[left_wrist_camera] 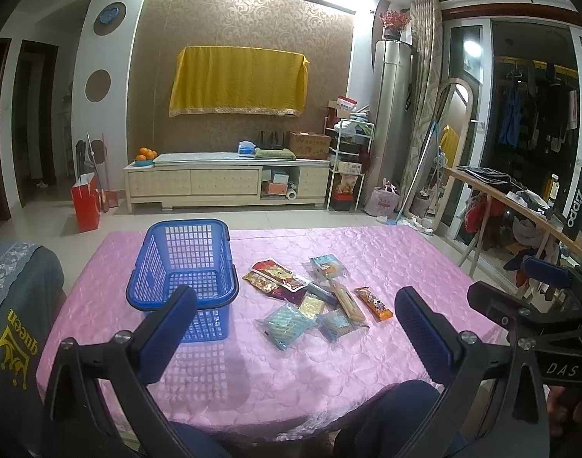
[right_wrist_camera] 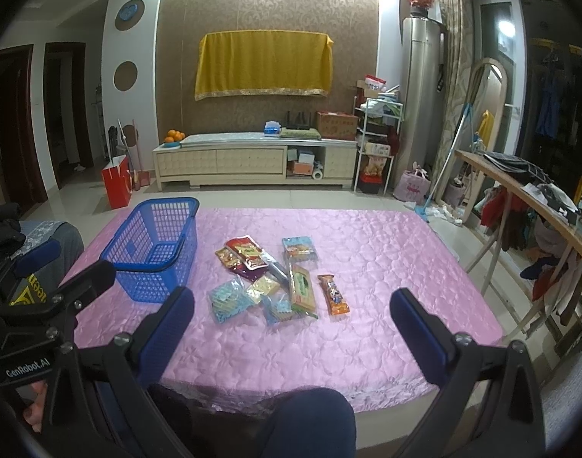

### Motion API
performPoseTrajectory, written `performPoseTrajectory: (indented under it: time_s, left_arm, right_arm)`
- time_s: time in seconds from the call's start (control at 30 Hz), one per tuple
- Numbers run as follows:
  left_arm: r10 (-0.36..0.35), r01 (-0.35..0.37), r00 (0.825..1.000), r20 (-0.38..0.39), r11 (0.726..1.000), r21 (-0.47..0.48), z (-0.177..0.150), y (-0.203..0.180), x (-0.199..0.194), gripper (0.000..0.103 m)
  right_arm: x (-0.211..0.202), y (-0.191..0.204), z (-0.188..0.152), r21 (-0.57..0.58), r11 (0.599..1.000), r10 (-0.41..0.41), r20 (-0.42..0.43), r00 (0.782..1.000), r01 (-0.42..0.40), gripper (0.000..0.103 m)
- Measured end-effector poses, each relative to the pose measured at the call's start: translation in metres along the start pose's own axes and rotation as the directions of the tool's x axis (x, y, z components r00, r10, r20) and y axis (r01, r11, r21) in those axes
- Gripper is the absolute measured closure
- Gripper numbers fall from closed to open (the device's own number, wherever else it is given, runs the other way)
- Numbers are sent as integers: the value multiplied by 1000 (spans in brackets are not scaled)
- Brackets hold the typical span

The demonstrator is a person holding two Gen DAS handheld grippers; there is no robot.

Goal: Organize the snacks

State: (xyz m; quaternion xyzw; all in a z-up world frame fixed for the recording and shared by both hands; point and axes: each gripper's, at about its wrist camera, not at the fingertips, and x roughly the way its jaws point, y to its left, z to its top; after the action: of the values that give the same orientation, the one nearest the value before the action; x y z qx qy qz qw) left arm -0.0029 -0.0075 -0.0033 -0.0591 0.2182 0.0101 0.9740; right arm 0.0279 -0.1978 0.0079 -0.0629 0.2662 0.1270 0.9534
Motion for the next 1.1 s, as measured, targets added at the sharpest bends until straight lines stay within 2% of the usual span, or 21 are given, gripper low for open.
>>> performPoseTrajectory:
  time_s: [1.1]
  left_arm:
    - [-6, 6, 1000, -12, 1000, 3, -1, -1, -1, 0]
  right_arm:
    - [0, 1, -2, 4, 1000, 10, -22, 1000, -10, 0]
